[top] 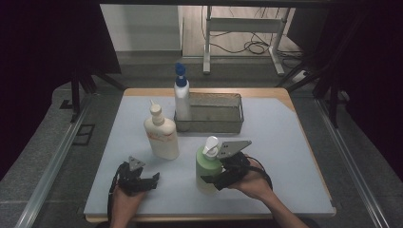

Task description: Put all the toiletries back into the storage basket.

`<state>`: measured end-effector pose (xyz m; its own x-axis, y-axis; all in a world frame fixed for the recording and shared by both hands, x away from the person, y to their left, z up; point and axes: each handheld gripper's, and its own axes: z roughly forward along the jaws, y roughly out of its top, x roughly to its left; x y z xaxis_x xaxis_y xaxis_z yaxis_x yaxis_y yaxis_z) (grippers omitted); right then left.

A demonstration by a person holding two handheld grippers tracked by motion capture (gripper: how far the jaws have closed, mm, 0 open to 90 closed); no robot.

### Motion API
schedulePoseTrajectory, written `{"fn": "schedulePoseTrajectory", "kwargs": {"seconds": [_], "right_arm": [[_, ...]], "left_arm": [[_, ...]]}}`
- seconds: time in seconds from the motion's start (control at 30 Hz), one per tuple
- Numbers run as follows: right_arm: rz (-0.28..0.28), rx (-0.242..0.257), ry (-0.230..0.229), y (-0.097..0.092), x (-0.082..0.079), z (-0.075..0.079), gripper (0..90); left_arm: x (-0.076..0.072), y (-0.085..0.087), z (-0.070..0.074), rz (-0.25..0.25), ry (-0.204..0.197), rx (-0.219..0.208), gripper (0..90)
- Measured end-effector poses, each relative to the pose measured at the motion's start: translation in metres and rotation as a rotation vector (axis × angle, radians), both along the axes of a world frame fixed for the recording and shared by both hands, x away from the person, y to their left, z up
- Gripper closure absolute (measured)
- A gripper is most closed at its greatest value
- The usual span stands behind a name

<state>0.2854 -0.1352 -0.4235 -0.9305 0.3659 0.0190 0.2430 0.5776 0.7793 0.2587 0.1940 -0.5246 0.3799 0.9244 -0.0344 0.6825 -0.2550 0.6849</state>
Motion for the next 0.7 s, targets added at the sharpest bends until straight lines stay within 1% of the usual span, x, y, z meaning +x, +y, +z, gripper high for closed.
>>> {"fn": "schedulePoseTrajectory", "kwargs": {"seconds": [0.17, 0.3, 0.6, 0.7], "right_arm": [[-0.026, -0.012, -0.004, 0.002, 0.004, 0.001, 11.6], [-0.045, -0.005, -0.004, 0.002, 0.007, 0.005, 11.6], [-0.071, -0.005, -0.021, 0.003, 0.014, 0.016, 11.7], [-0.088, -0.002, -0.016, 0.003, 0.019, 0.021, 11.7]], "left_arm": [[0.0, 0.0, 0.0, -0.001, 0.0, 0.001, 12.1], [0.0, 0.0, 0.0, -0.004, -0.002, 0.002, 12.1], [0.0, 0.0, 0.0, -0.004, -0.001, 0.003, 12.1], [0.0, 0.0, 0.0, -0.004, -0.001, 0.003, 12.1]]}}
